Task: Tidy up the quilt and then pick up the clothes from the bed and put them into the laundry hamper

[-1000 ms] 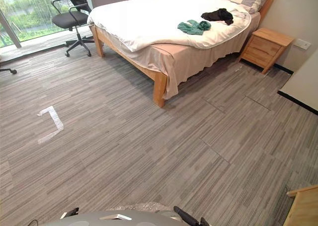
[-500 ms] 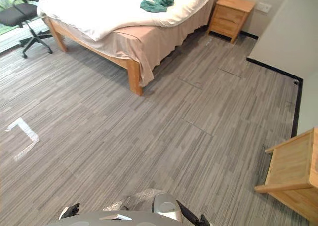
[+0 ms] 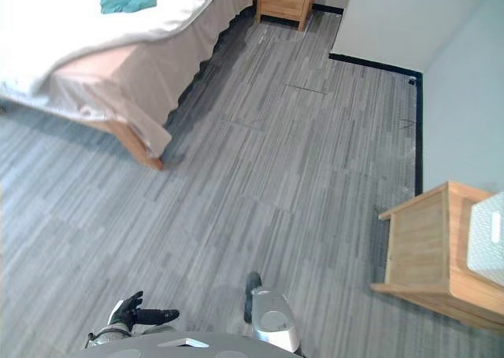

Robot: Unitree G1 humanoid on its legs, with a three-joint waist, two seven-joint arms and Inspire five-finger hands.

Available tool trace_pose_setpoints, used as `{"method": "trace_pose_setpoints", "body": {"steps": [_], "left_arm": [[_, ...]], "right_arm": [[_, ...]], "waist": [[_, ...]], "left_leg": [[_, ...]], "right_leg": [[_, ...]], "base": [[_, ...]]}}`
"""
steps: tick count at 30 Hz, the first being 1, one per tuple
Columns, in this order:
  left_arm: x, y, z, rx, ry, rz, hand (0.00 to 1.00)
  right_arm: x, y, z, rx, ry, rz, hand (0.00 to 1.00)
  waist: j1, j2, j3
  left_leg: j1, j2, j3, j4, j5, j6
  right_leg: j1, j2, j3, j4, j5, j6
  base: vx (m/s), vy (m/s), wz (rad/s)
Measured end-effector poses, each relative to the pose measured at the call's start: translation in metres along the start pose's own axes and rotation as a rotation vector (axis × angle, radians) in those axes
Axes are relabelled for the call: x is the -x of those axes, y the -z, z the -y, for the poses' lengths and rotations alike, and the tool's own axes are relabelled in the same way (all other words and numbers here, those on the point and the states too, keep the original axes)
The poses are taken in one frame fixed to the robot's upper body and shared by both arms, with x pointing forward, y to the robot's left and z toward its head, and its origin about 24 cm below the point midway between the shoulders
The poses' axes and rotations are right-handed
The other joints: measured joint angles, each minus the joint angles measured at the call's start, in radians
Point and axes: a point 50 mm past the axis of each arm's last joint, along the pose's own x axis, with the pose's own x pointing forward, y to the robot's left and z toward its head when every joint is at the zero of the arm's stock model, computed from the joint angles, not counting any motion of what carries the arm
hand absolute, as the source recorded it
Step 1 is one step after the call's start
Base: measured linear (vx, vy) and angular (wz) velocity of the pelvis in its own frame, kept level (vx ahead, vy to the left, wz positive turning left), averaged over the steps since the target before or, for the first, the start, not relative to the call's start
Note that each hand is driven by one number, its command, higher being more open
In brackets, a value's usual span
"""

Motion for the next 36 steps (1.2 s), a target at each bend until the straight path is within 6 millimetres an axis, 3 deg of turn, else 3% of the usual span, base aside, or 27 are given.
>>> {"method": "trace_pose_setpoints", "body": {"steps": [2, 3, 4, 6, 7, 9, 11, 12, 13, 14, 15, 16, 18, 20, 21, 22, 23, 25, 26, 28, 29, 30, 31, 32, 33, 34, 36], "left_arm": [[-0.002, -0.013, 0.000, 0.038, -0.029, 0.050, 1.00], [-0.004, -0.019, 0.000, 0.043, -0.033, 0.065, 1.00], [-0.005, -0.028, 0.003, 0.065, -0.037, 0.086, 1.00], [-0.007, -0.038, 0.010, 0.068, -0.023, 0.113, 1.00], [-0.006, -0.044, 0.022, 0.061, 0.009, 0.135, 1.00], [-0.006, -0.047, 0.025, 0.044, 0.027, 0.152, 1.00], [-0.007, -0.049, 0.022, 0.047, 0.023, 0.152, 1.00], [-0.007, -0.045, 0.021, 0.050, 0.017, 0.137, 1.00], [-0.007, -0.042, 0.019, 0.055, 0.011, 0.120, 1.00], [-0.007, -0.041, 0.016, 0.060, 0.004, 0.117, 1.00], [-0.008, -0.039, 0.010, 0.075, -0.015, 0.104, 1.00], [-0.009, -0.035, 0.005, 0.074, -0.029, 0.082, 1.00], [-0.009, -0.026, 0.003, 0.058, -0.030, 0.040, 1.00], [-0.007, -0.017, 0.003, 0.053, -0.030, 0.009, 1.00], [-0.007, -0.015, 0.005, 0.047, -0.024, -0.002, 1.00], [-0.006, -0.014, 0.006, 0.044, -0.017, -0.004, 1.00], [-0.006, -0.014, 0.007, 0.042, -0.012, -0.004, 1.00], [-0.006, -0.016, 0.010, 0.048, -0.006, 0.001, 1.00], [-0.007, -0.018, 0.011, 0.055, -0.006, 0.005, 1.00], [-0.006, -0.013, 0.005, 0.136, -0.044, -0.015, 1.00], [-0.005, -0.011, 0.003, 0.157, -0.060, -0.018, 1.00], [-0.004, -0.005, 0.003, 0.180, -0.069, -0.035, 1.00], [-0.001, 0.000, 0.010, 0.222, -0.063, -0.046, 1.00], [0.002, 0.002, 0.019, 0.269, -0.050, -0.051, 1.00], [0.002, 0.002, 0.021, 0.285, -0.043, -0.055, 1.00], [0.002, 0.001, 0.023, 0.293, -0.030, -0.053, 1.00], [0.001, 0.000, 0.021, 0.282, -0.028, -0.044, 1.00]], "right_arm": [[-0.002, -0.027, -0.010, 0.053, -0.013, 0.072, 1.00], [-0.002, -0.036, -0.014, 0.059, -0.022, 0.099, 1.00], [-0.001, -0.058, -0.027, 0.054, -0.053, 0.167, 1.00], [0.001, -0.074, -0.039, 0.045, -0.082, 0.224, 1.00], [0.003, -0.079, -0.046, 0.037, -0.100, 0.251, 1.00], [0.004, -0.078, -0.050, 0.038, -0.110, 0.250, 1.00], [0.005, -0.069, -0.055, 0.057, -0.122, 0.227, 1.00], [0.004, -0.057, -0.053, 0.056, -0.117, 0.196, 1.00], [0.004, -0.050, -0.051, 0.061, -0.114, 0.179, 1.00], [0.004, -0.049, -0.050, 0.059, -0.113, 0.173, 1.00], [0.003, -0.042, -0.049, 0.046, -0.111, 0.147, 1.00], [0.003, -0.030, -0.047, 0.020, -0.102, 0.108, 1.00], [0.003, -0.015, -0.039, 0.003, -0.081, 0.066, 1.00], [0.004, -0.011, -0.035, 0.000, -0.074, 0.065, 1.00], [0.004, -0.012, -0.034, -0.006, -0.070, 0.071, 1.00], [0.004, -0.013, -0.033, -0.007, -0.071, 0.078, 1.00], [0.004, -0.014, -0.033, -0.007, -0.071, 0.080, 1.00], [0.004, -0.017, -0.033, -0.007, -0.071, 0.089, 1.00], [0.004, -0.017, -0.033, -0.007, -0.073, 0.090, 1.00], [0.004, -0.014, -0.034, -0.005, -0.080, 0.079, 1.00], [0.004, -0.011, -0.034, -0.004, -0.082, 0.071, 1.00], [0.004, -0.010, -0.032, -0.002, -0.079, 0.064, 1.00], [0.002, -0.016, -0.023, 0.015, -0.062, 0.076, 1.00], [0.001, -0.024, -0.018, 0.040, -0.050, 0.099, 1.00], [0.000, -0.029, -0.017, 0.060, -0.049, 0.116, 1.00], [0.000, -0.034, -0.018, 0.095, -0.048, 0.134, 1.00], [0.001, -0.039, -0.022, 0.107, -0.060, 0.154, 1.00]], "waist": [[0.038, -0.017, 0.009], [0.047, -0.021, 0.011], [0.058, -0.029, 0.016], [0.068, -0.032, 0.017], [0.071, -0.032, 0.016], [0.075, -0.032, 0.015], [0.085, -0.047, 0.005], [0.092, -0.071, -0.027], [0.097, -0.088, -0.048], [0.099, -0.091, -0.051], [0.101, -0.117, -0.041], [0.097, -0.139, -0.037], [0.085, -0.143, -0.032], [0.071, -0.131, -0.028], [0.070, -0.120, -0.027], [0.065, -0.114, -0.027], [0.062, -0.112, -0.028], [0.055, -0.103, -0.027], [0.053, -0.099, -0.026], [0.065, -0.102, -0.032], [0.070, -0.113, -0.039], [0.068, -0.109, -0.045], [0.071, -0.060, -0.061], [0.071, -0.031, -0.063], [0.067, -0.015, -0.060], [0.068, -0.008, -0.060], [0.072, -0.014, -0.057]], "left_leg": [[-0.089, -0.112, -0.007, 0.022, -0.076, -0.013], [-0.121, -0.136, 0.006, 0.007, -0.094, -0.002], [-0.190, -0.190, 0.043, -0.106, -0.117, 0.017], [-0.242, -0.234, 0.086, -0.299, -0.108, 0.030], [-0.272, -0.268, 0.130, -0.504, -0.045, 0.048], [-0.292, -0.278, 0.167, -0.647, 0.017, 0.079], [-0.321, -0.283, 0.176, -0.667, 0.097, 0.163], [-0.320, -0.309, 0.178, -0.664, 0.161, 0.219], [-0.306, -0.332, 0.181, -0.672, 0.169, 0.242], [-0.283, -0.343, 0.183, -0.681, 0.154, 0.242], [-0.224, -0.367, 0.171, -0.688, 0.120, 0.234], [-0.154, -0.389, 0.133, -0.688, 0.083, 0.229], [-0.029, -0.408, 0.048, -0.707, 0.039, 0.227], [0.092, -0.414, -0.047, -0.754, 0.033, 0.227], [0.160, -0.408, -0.113, -0.796, 0.033, 0.227], [0.199, -0.400, -0.182, -0.817, 0.032, 0.225], [0.205, -0.396, -0.218, -0.818, 0.027, 0.216], [0.214, -0.382, -0.355, -0.817, -0.013, 0.165], [0.214, -0.377, -0.387, -0.816, -0.033, 0.159], [0.214, -0.367, -0.471, -0.768, -0.109, 0.109], [0.215, -0.366, -0.473, -0.745, -0.132, 0.096], [0.218, -0.349, -0.481, -0.711, -0.159, 0.078], [0.210, -0.308, -0.472, -0.674, -0.167, 0.064], [0.184, -0.267, -0.449, -0.602, -0.168, 0.057], [0.163, -0.250, -0.432, -0.553, -0.160, 0.037], [0.123, -0.219, -0.364, -0.455, -0.121, -0.019], [0.109, -0.158, -0.194, -0.391, -0.120, -0.026]], "right_leg": [[0.107, 0.002, 0.058, -0.077, -0.004, -0.006], [0.134, 0.002, 0.069, -0.097, -0.005, -0.007], [0.188, -0.001, 0.088, -0.136, -0.015, 0.006], [0.238, -0.003, 0.097, -0.167, -0.041, 0.017], [0.287, -0.002, 0.098, -0.192, -0.074, 0.025], [0.329, 0.004, 0.101, -0.196, -0.116, 0.038], [0.378, -0.003, 0.105, -0.184, -0.183, 0.067], [0.367, -0.033, 0.110, -0.130, -0.222, 0.101], [0.316, -0.060, 0.114, 0.006, -0.246, 0.129], [0.280, -0.073, 0.118, 0.107, -0.250, 0.141], [0.207, -0.097, 0.123, 0.345, -0.209, 0.229], [0.137, -0.107, 0.171, 0.589, -0.102, 0.341], [0.068, -0.118, 0.173, 0.857, -0.099, 0.339], [0.004, -0.143, 0.125, 0.931, -0.125, 0.292], [-0.043, -0.145, 0.114, 0.887, -0.167, 0.218], [-0.085, -0.141, 0.120, 0.780, -0.193, 0.177], [-0.103, -0.138, 0.133, 0.700, -0.201, 0.166], [-0.152, -0.118, 0.304, 0.336, -0.185, 0.178], [-0.164, -0.119, 0.354, 0.268, -0.172, 0.185], [-0.190, -0.143, 0.443, 0.106, -0.105, 0.221], [-0.190, -0.148, 0.442, 0.108, -0.081, 0.230], [-0.177, -0.143, 0.426, 0.159, 0.006, 0.264], [-0.172, -0.129, 0.363, 0.218, -0.037, 0.255], [-0.140, -0.121, 0.296, 0.232, -0.055, 0.236], [-0.113, -0.119, 0.261, 0.231, -0.063, 0.223], [-0.055, -0.123, 0.209, 0.216, -0.074, 0.203], [0.056, -0.132, 0.133, 0.153, -0.081, 0.188]], "base": [[0.60, -0.233, -0.72], [0.59, -0.145, -0.73], [0.47, -0.086, -0.50], [0.40, -0.045, -0.35], [0.44, -0.020, -0.15], [0.51, 0.045, -0.09], [0.57, 0.125, -0.15], [0.72, 0.175, -0.15], [0.75, 0.186, -0.12], [0.74, 0.229, 0.01], [0.72, 0.259, 0.38], [0.71, 0.252, 0.61], [0.66, 0.151, 1.26], [0.58, 0.029, 1.44], [0.62, -0.098, 1.53], [0.61, -0.138, 1.64], [0.50, -0.163, 1.83], [0.47, -0.270, 1.94], [0.54, -0.401, 1.89], [0.46, -0.455, 1.60], [0.38, -0.417, 1.34], [0.42, -0.468, 1.31], [0.47, -0.505, 1.49], [0.44, -0.464, 1.30], [0.31, -0.361, 1.32], [0.26, -0.368, 1.34], [0.18, -0.308, 1.10]]}}
